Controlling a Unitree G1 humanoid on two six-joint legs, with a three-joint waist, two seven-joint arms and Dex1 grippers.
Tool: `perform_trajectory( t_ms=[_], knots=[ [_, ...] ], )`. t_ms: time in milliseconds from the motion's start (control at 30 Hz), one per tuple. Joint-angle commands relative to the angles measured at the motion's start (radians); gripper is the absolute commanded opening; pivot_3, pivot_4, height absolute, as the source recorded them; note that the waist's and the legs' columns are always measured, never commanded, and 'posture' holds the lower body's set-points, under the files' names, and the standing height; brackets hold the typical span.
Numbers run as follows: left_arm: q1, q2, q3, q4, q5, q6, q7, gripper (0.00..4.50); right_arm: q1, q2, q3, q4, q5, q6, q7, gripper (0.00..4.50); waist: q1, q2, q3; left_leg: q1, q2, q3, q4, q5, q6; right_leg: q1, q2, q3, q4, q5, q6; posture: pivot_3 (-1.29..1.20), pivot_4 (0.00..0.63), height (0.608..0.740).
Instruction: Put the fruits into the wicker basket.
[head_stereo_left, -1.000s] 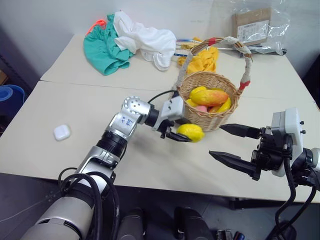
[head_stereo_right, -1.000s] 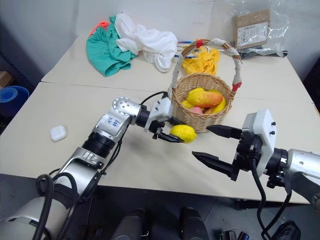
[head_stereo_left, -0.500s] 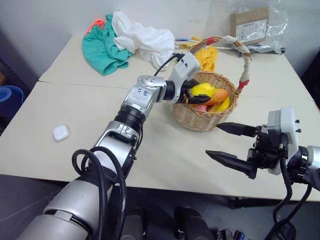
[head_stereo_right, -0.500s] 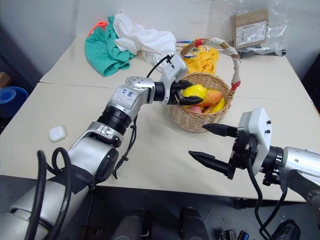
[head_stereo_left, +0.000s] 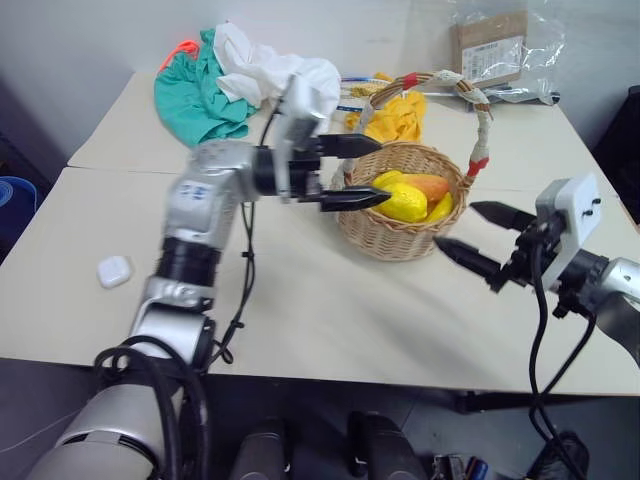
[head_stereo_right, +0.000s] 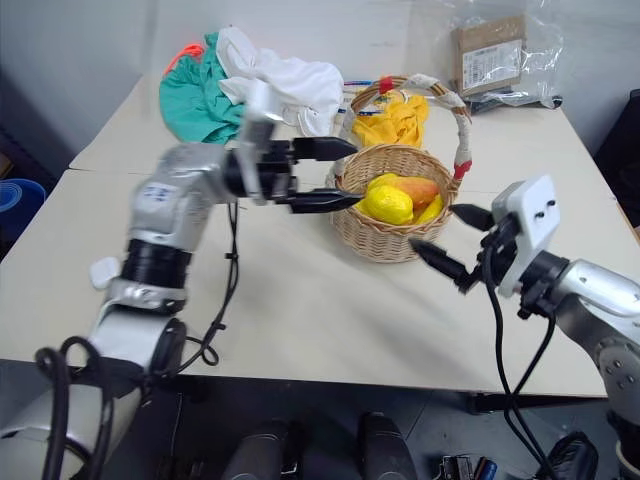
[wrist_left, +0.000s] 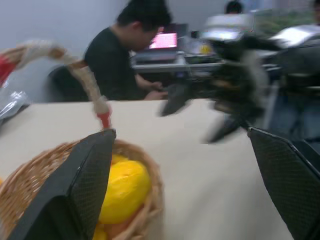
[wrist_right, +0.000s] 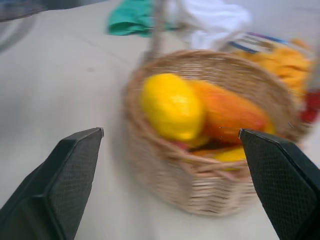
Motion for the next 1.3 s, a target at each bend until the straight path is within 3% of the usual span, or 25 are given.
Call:
perform_trajectory(
  t_ms=[33, 333, 433, 600, 767, 867, 1033, 1133, 1300],
  knots=[
    [0.029, 0.075, 0.029, -0.152, -0.076, 0.082, -0.011, 4.45, -0.107, 0.056, 0.053, 0.12, -0.115, -0.027, -0.082, 4.5, 0.001, 0.0, 0.0, 0.001, -0.001, 0.0, 0.0, 0.0, 0.0, 0.0, 0.0, 0.0, 0.0, 0.0, 0.0, 0.0, 0.15, 0.74],
    [0.08, 0.118, 0.045, -0.241, -0.078, 0.103, 0.104, 4.45, -0.447, 0.283, 0.149, 0.611, -0.362, -0.179, -0.185, 4.5, -0.001, 0.0, 0.0, -0.001, -0.005, 0.0, -0.002, 0.002, 0.004, 0.0, 0.003, 0.001, 0.001, 0.002, 0.003, 0.0, 0.15, 0.74],
    [0.091, 0.123, 0.045, -0.265, -0.083, 0.109, 0.129, 4.5, -0.502, 0.316, 0.139, 0.712, -0.41, -0.233, -0.197, 3.87, -0.002, 0.0, 0.0, -0.001, -0.005, 0.001, -0.004, 0.002, 0.004, -0.001, 0.004, 0.002, 0.0, 0.002, 0.003, 0.0, 0.15, 0.74],
    [0.109, 0.139, 0.058, -0.298, -0.099, 0.129, 0.157, 4.5, -0.524, 0.329, 0.125, 0.719, -0.42, -0.241, -0.161, 2.17, -0.002, 0.0, 0.0, -0.001, -0.004, 0.002, -0.004, 0.002, 0.004, -0.001, 0.003, 0.003, 0.0, 0.002, 0.003, 0.0, 0.15, 0.74],
    [0.128, 0.165, 0.07, -0.314, -0.107, 0.136, 0.185, 4.5, -0.481, 0.291, 0.082, 0.524, -0.375, -0.151, -0.134, 2.17, -0.002, 0.001, 0.0, -0.001, -0.004, 0.003, -0.005, 0.002, 0.004, -0.001, 0.003, 0.003, 0.001, 0.002, 0.003, 0.0, 0.15, 0.74],
    [0.129, 0.17, 0.067, -0.308, -0.111, 0.131, 0.192, 4.5, -0.494, 0.279, 0.061, 0.51, -0.391, -0.134, -0.155, 2.17, -0.002, 0.001, 0.0, -0.001, -0.004, 0.003, -0.005, 0.002, 0.004, -0.002, 0.002, 0.003, 0.001, 0.002, 0.003, 0.0, 0.15, 0.74],
    [0.118, 0.161, 0.056, -0.294, -0.108, 0.119, 0.202, 4.5, -0.547, 0.3, 0.08, 0.62, -0.44, -0.172, -0.162, 2.17, -0.005, 0.001, 0.0, 0.0, -0.004, 0.004, -0.005, 0.002, 0.004, -0.002, 0.002, 0.003, 0.001, 0.002, 0.003, 0.0, 0.15, 0.74],
    [0.107, 0.152, 0.051, -0.287, -0.107, 0.114, 0.208, 4.5, -0.623, 0.339, 0.115, 0.767, -0.491, -0.246, -0.162, 2.7, -0.01, 0.001, 0.0, 0.0, -0.004, 0.004, -0.005, 0.002, 0.004, -0.002, 0.002, 0.003, 0.001, 0.002, 0.003, 0.0, 0.15, 0.74],
    [0.109, 0.153, 0.052, -0.29, -0.109, 0.11, 0.212, 4.5, -0.748, 0.394, 0.134, 1.021, -0.548, -0.402, -0.14, 2.7, -0.026, 0.001, 0.0, 0.0, -0.004, 0.006, -0.006, 0.002, 0.004, -0.003, 0.003, 0.004, 0.001, 0.002, 0.004, 0.0, 0.15, 0.74]
  ],
)
